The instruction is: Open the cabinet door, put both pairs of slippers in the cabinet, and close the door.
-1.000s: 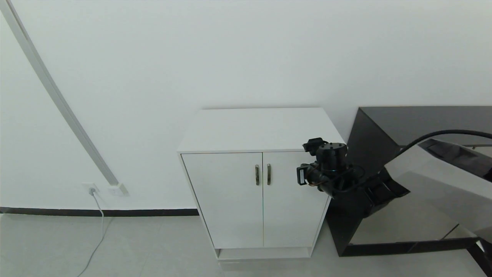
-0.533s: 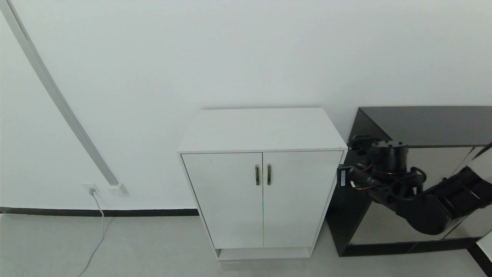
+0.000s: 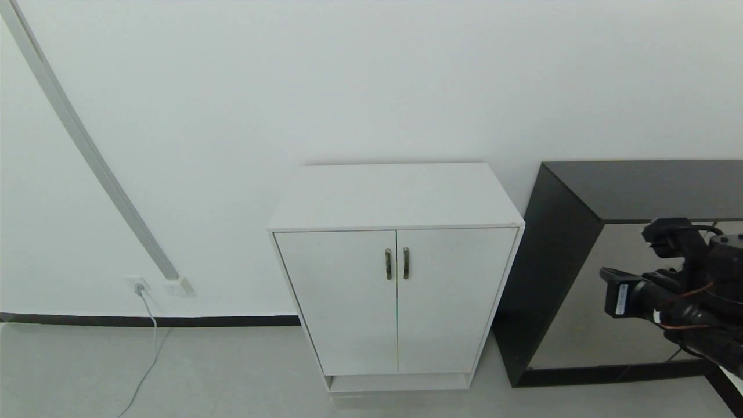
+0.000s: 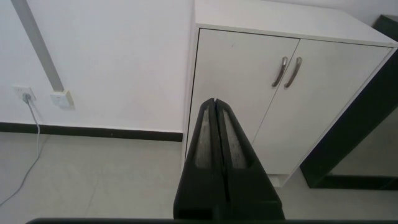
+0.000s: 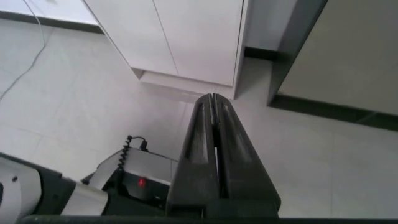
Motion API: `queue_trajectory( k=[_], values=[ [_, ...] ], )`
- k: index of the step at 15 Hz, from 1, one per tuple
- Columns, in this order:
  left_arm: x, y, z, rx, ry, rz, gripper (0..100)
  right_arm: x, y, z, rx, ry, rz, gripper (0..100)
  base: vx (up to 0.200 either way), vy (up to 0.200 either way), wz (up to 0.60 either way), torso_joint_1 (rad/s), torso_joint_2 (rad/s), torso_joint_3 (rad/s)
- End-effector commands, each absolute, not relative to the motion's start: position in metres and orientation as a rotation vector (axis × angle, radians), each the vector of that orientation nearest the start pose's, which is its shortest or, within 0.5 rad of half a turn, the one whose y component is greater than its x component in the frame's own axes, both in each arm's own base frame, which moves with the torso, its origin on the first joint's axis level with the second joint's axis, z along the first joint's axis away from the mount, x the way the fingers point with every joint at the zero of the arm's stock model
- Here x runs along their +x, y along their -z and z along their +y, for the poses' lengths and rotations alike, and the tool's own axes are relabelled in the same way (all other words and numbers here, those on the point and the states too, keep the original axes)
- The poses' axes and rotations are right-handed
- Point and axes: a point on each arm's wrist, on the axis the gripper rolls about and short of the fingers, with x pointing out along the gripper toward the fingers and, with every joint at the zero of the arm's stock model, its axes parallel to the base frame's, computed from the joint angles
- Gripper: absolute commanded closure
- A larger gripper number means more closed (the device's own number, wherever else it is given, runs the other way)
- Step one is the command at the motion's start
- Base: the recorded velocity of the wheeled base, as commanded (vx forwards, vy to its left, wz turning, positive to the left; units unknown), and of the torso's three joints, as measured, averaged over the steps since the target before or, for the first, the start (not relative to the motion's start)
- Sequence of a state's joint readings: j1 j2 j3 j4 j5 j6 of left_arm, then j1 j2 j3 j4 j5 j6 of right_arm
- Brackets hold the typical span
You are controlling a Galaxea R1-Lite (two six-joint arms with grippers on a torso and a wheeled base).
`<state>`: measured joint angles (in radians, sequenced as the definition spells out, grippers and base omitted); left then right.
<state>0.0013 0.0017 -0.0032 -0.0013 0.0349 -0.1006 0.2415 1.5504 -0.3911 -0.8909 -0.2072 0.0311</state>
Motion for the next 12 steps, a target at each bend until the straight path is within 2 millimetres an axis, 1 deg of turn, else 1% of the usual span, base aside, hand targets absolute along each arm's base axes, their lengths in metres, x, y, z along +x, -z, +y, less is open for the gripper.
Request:
queue_trajectory(
  k=[1, 6, 12],
  values=[
    [-0.023, -0.077, 0.001, -0.101, -0.037, -0.003, 100, 0.185, -0.15, 0.039, -0.017, -0.023, 0.214, 100, 0.0, 0.0, 0.0, 0.0, 0.0, 0.0],
    [-0.023, -0.077, 0.001, -0.101, -0.037, -0.005, 100, 0.143, -0.142, 0.029, -0.015, -0.022, 0.199, 100, 0.0, 0.0, 0.0, 0.0, 0.0, 0.0],
    [-0.023, -0.077, 0.001, -0.101, -0.037, -0.005, 100, 0.102, -0.131, 0.019, -0.016, -0.023, 0.203, 100, 0.0, 0.0, 0.0, 0.0, 0.0, 0.0]
  ],
)
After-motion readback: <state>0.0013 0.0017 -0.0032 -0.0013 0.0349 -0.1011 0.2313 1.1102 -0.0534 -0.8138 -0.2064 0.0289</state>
